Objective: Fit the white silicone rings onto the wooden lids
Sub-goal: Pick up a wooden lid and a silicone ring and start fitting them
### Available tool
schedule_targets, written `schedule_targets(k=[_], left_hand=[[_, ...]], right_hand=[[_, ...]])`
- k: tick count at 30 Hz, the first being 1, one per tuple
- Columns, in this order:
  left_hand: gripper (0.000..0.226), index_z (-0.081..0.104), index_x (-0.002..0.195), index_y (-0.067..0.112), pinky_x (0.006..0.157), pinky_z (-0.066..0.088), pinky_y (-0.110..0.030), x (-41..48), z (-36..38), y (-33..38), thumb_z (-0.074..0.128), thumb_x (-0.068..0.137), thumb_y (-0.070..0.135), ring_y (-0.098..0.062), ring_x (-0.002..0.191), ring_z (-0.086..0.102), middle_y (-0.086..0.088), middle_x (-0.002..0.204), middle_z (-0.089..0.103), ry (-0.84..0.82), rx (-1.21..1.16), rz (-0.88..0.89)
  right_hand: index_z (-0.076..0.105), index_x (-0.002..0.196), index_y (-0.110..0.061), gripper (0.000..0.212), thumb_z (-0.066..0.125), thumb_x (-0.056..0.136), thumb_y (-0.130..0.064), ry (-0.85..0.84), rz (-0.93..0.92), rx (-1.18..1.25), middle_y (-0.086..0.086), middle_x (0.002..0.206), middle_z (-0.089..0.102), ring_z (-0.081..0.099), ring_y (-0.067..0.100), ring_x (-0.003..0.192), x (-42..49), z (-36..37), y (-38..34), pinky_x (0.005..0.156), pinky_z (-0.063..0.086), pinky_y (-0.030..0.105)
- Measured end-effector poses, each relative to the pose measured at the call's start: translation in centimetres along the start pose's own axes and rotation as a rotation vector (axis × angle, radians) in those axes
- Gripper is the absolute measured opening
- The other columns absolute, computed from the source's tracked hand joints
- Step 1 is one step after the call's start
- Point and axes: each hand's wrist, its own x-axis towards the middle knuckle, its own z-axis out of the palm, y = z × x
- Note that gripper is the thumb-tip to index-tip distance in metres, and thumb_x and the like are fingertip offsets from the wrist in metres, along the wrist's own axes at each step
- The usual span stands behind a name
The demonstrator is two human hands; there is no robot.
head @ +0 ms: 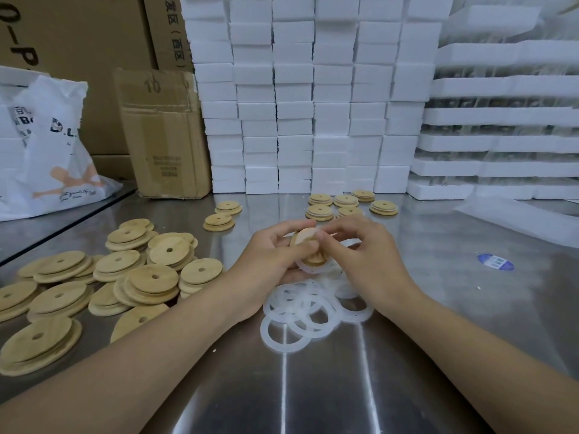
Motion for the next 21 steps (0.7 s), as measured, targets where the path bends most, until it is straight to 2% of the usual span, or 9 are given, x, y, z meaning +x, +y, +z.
schedule_targets(k=[6, 11, 15, 21], left_hand=[[0.022, 0.076, 0.125, 0.024, 0.081, 0.067, -0.036, 0.22, 0.14, -0.54, 0.067, 0.106, 0.018, -0.028, 0.104, 0.080, -0.008, 0.114, 0.081, -0.005, 0.035, 0.061], [0.024, 0.074, 0.124, 0.031, 0.082, 0.067, -0.040, 0.20, 0.32, -0.76, 0.064, 0.108, 0.016, -0.026, 0.105, 0.080, -0.005, 0.114, 0.081, -0.006, 0.051, 0.111], [0.024, 0.070, 0.124, 0.029, 0.083, 0.067, -0.046, 0.25, 0.35, -0.79, 0.066, 0.107, 0.013, -0.026, 0.103, 0.080, -0.005, 0.110, 0.080, 0.012, 0.033, 0.135], [0.025, 0.073, 0.118, 0.024, 0.080, 0.067, -0.046, 0.19, 0.48, -0.81, 0.062, 0.107, 0.005, -0.027, 0.101, 0.079, -0.006, 0.112, 0.080, 0.032, 0.045, 0.140]], right_hand=[[0.077, 0.089, -0.029, 0.005, 0.078, 0.094, -0.029, 0.042, 0.008, 0.034, -0.014, 0.092, 0.076, 0.071, 0.006, 0.090, 0.26, -0.09, 0.30, 0.075, 0.049, 0.017], [0.076, 0.090, -0.028, 0.006, 0.077, 0.096, -0.026, 0.038, -0.005, 0.055, -0.012, 0.091, 0.077, 0.070, 0.008, 0.089, 0.49, -0.07, 0.32, 0.074, 0.049, 0.013], [0.077, 0.095, -0.028, 0.008, 0.072, 0.099, -0.023, 0.056, -0.021, 0.057, -0.013, 0.095, 0.077, 0.069, 0.010, 0.092, 0.61, -0.16, 0.30, 0.079, 0.052, 0.020], [0.078, 0.099, -0.029, 0.010, 0.069, 0.101, -0.023, 0.044, -0.023, 0.040, -0.012, 0.098, 0.077, 0.069, 0.013, 0.094, 0.68, -0.07, 0.28, 0.082, 0.054, 0.031]])
